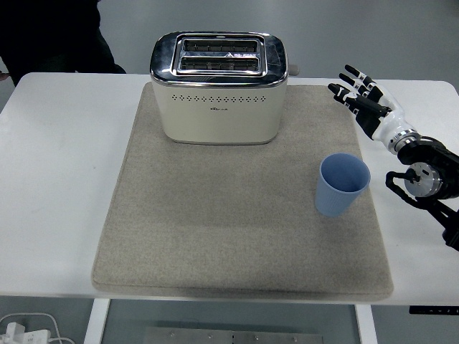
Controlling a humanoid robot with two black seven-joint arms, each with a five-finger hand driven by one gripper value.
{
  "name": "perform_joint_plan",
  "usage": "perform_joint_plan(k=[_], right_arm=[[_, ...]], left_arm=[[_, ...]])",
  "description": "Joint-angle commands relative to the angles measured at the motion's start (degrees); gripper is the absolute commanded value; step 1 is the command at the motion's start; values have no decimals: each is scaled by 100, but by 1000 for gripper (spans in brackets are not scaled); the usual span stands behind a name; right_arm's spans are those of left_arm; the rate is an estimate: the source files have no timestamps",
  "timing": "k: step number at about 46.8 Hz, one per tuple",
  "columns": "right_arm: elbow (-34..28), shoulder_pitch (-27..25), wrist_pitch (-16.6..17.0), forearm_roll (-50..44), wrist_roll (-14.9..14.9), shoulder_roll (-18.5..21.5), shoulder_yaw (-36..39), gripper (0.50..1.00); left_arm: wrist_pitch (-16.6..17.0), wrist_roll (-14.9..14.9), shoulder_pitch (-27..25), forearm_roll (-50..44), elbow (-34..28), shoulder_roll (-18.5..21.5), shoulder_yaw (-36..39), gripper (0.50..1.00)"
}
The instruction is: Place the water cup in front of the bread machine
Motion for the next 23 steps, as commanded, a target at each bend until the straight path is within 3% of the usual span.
perform_joint_plan(k=[1, 17, 23], right_arm=[[0, -10, 8, 0, 0, 0, -9, 928], [0, -28, 44, 9, 0, 9, -1, 928], [9, -46, 236, 9, 9, -105, -1, 928]], left_arm=[[0, 0, 1, 1, -9, 0, 0, 1000], [0, 0, 1, 1, 17, 0, 0, 1000], [0, 0, 1, 1, 17, 0, -9, 1000]])
